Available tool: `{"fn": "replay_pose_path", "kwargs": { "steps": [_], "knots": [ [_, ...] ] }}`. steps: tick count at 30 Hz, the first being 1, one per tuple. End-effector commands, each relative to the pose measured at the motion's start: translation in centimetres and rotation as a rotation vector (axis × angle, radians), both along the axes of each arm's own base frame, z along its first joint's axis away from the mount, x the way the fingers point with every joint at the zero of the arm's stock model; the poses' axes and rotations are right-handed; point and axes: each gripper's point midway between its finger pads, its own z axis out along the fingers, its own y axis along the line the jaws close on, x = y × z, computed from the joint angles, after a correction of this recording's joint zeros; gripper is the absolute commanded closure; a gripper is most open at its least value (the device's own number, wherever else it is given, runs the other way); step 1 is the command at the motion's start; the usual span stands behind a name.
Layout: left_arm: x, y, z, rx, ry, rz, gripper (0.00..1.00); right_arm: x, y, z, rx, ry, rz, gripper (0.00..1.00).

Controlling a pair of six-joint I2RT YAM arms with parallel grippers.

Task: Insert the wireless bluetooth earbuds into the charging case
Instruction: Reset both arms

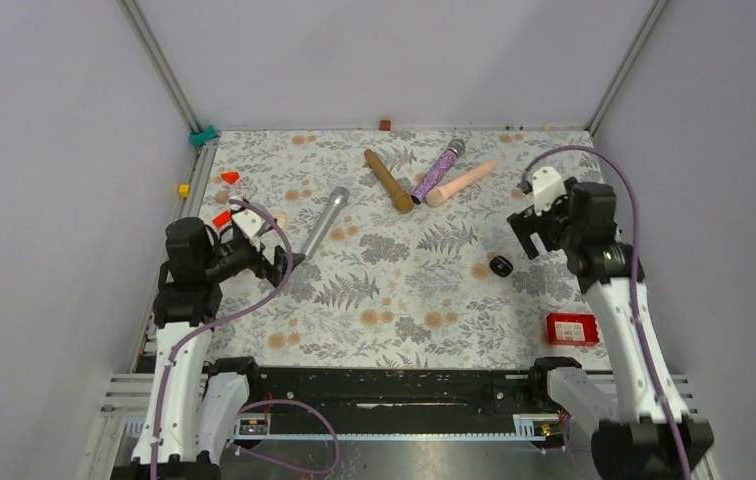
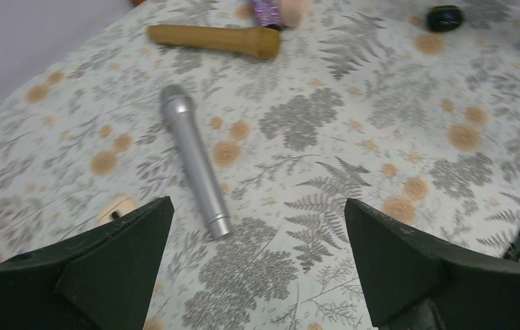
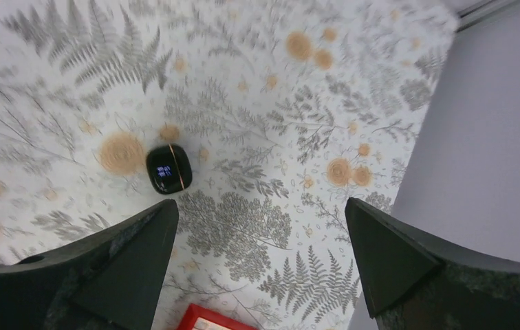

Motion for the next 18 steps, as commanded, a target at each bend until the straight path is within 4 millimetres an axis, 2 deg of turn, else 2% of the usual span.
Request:
{"fn": "replay_pose_path", "kwargs": {
  "steps": [1, 4, 7, 11, 14, 18],
  "knots": [
    [1.2, 3.8, 6.1, -0.019, -0.125, 0.312, 0.01, -3.3, 1.5, 4.9, 0.237, -0.209, -0.112, 0.01],
    [0.1, 6.5, 9.1, 0.0, -0.182, 0.495, 0.02, -6.3, 3.6, 8.6, 0.39, -0.371, -0.042, 0.01],
    [-1.4, 9.0, 10.9, 0.007, -0.24, 0.649, 0.01, -9.8, 4.9, 12.1, 0.535, -0.489, -0.016, 0.0],
    [-4.3, 9.7, 12.4, -0.04, -0.277, 0.724, 0.01, -13.9, 5.5, 15.4, 0.643, -0.53, -0.027, 0.01],
    [-6.8, 9.4, 13.2, -0.085, -0.318, 0.726, 0.01, -16.2, 5.3, 16.4, 0.661, -0.586, -0.021, 0.01],
    [-8.9, 8.7, 12.7, -0.097, -0.376, 0.697, 0.01, -17.5, 5.2, 15.9, 0.631, -0.633, 0.004, 0.01]
  ]
}}
